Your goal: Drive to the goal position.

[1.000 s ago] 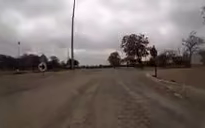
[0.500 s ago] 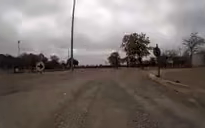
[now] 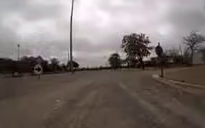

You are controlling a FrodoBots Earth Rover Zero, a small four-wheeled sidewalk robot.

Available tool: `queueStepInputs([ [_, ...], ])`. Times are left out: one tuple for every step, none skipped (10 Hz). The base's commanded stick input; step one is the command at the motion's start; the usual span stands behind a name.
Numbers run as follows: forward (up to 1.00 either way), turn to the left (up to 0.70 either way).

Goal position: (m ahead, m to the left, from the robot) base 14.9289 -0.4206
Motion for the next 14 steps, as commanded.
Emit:
queueStepInputs([
  [0.70,-0.01],
  [0.70,-0.01],
  [0.70,-0.01],
  [0.70,-0.01],
  [0.70,-0.01],
  [0.70,-0.01],
  [0.70,-0.01],
  [0.70,-0.01],
  [0.70,-0.01],
  [0.70,-0.01],
  [0.70,-0.01],
  [0.70,-0.01],
  [0.70,-0.01],
  [0.70,-0.01],
])
